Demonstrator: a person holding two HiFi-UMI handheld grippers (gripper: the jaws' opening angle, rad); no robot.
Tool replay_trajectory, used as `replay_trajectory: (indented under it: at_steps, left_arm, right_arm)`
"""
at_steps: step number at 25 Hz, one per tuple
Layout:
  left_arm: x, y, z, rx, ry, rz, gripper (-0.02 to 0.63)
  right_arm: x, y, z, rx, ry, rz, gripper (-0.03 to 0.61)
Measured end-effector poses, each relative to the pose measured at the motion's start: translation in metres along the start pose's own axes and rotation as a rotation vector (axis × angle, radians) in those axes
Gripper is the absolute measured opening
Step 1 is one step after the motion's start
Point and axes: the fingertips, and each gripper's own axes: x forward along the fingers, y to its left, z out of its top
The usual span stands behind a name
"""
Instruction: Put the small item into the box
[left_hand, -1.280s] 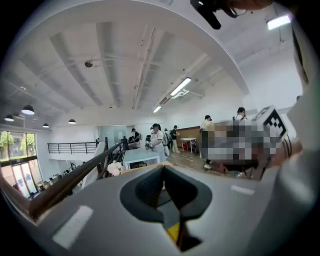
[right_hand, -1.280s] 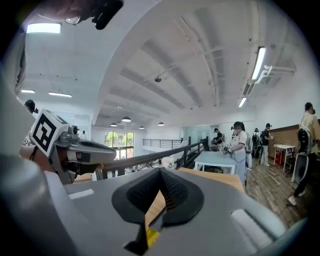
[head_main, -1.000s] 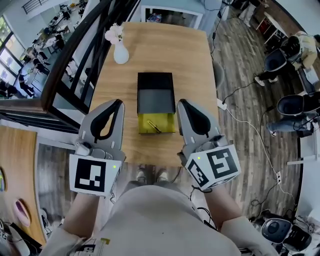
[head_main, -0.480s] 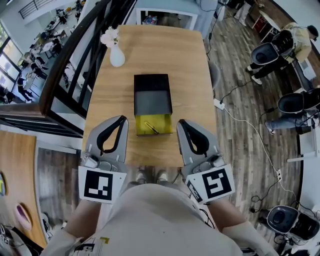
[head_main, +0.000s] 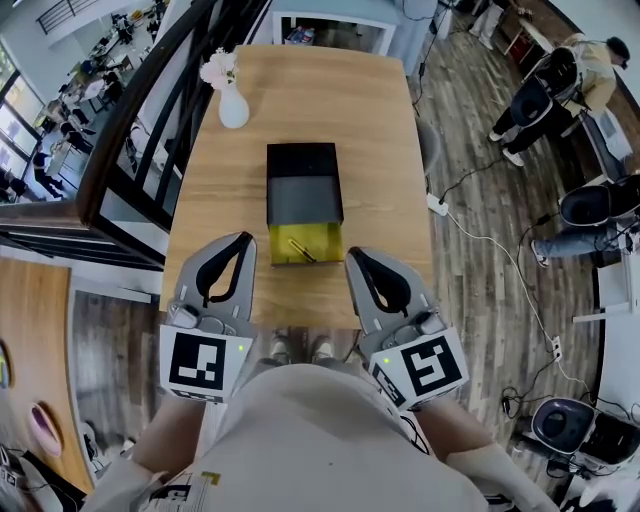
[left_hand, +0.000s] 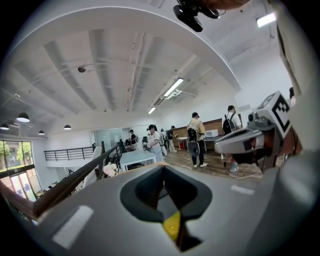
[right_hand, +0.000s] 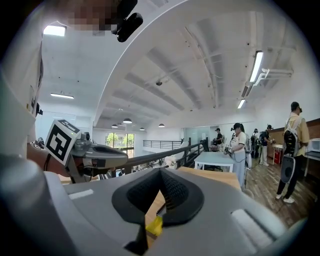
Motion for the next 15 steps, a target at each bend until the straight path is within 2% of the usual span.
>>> replay_trajectory:
  at_steps: [7, 15]
  left_arm:
    - [-0.002, -0.005, -0.004, 0.011, 0.002, -0.006, 0.003]
    - [-0.002, -0.013, -0.013, 0.020, 0.013, -0.019, 0.003]
  right_arm:
    - [-0.006, 0.002, -0.007, -0.022, 0.020, -0.009, -0.002]
    - [-0.010, -0.001, -0.019, 0.014, 0.050, -0.006, -0.002]
